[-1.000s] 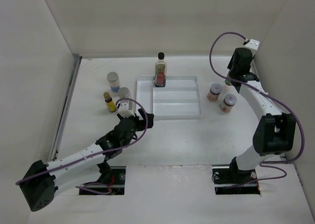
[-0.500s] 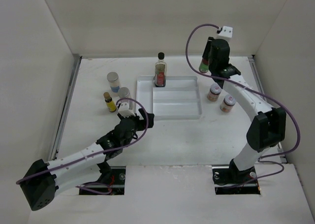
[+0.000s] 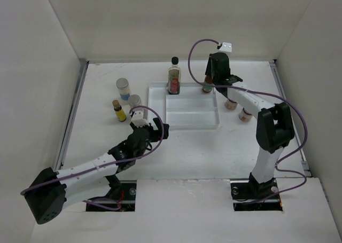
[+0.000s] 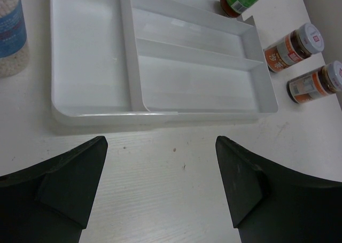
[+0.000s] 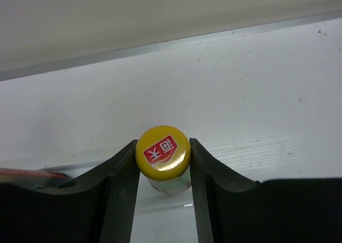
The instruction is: Organize the condiment bottles
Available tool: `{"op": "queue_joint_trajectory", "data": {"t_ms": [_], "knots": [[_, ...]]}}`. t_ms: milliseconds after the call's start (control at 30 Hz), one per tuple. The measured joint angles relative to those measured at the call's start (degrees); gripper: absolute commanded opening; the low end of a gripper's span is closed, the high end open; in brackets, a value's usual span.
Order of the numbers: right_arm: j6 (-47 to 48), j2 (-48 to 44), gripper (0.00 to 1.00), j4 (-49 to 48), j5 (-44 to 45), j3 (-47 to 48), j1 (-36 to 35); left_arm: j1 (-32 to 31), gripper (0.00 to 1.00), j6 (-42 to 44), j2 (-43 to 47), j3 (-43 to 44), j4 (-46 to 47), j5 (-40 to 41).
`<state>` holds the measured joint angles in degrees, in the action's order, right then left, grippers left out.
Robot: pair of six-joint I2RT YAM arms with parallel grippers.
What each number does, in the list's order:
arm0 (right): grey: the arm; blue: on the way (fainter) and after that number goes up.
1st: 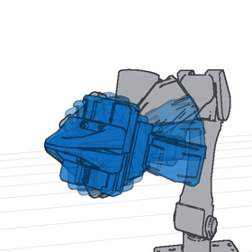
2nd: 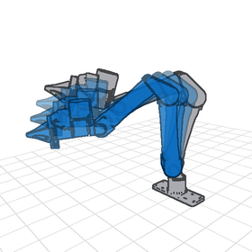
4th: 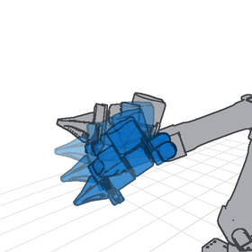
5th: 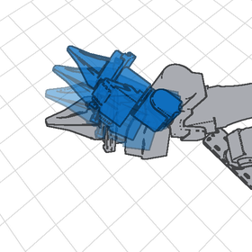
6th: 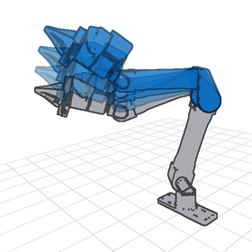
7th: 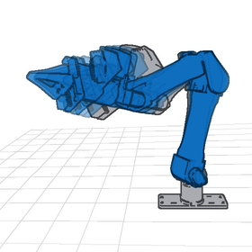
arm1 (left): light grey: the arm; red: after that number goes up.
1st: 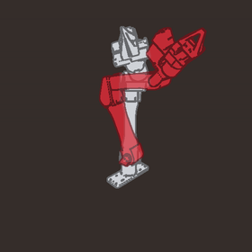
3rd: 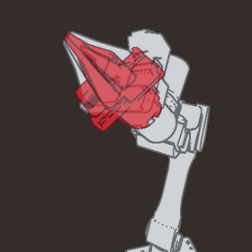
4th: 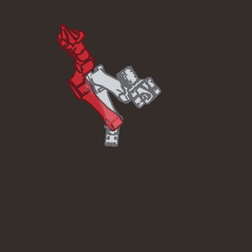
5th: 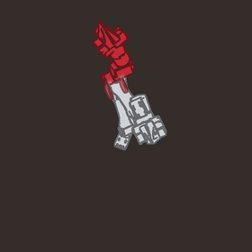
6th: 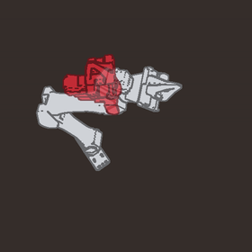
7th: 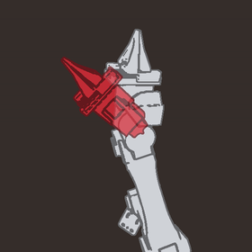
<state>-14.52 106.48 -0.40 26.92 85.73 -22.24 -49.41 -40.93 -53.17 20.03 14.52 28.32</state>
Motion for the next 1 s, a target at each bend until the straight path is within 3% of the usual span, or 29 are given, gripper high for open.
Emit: {"op": "queue_joint_trajectory", "data": {"t_ms": [200,433,600,767,900,1000], "knots": [[-0.9,0.0,0.32,-3.1,-0.5,-3.4,-1.4,0.0,0.82,0.0,-0.7,0.0,0.6,-0.6],[-1.7,-0.3,0.71,-6.8,-1.1,-4.8,-2.7,0.0,0.82,0.0,-0.7,0.0,2.4,-1.0],[-1.9,-5.4,0.8,-7.8,-1.7,-9.4,-3.0,0.3,0.82,0.0,-0.7,0.0,2.6,-1.0],[-3.4,-17.7,0.83,-8.6,-1.9,-20.2,-1.9,1.4,0.82,0.0,-0.7,0.0,3.0,-1.2],[-6.2,-24.3,0.86,-9.0,-1.9,-27.3,3.8,2.1,0.82,0.0,-0.9,0.0,3.3,-1.2],[-7.8,-24.0,0.88,-8.0,-1.9,-30.1,8.3,2.2,0.82,0.0,-1.9,0.0,3.9,-1.6]]}}
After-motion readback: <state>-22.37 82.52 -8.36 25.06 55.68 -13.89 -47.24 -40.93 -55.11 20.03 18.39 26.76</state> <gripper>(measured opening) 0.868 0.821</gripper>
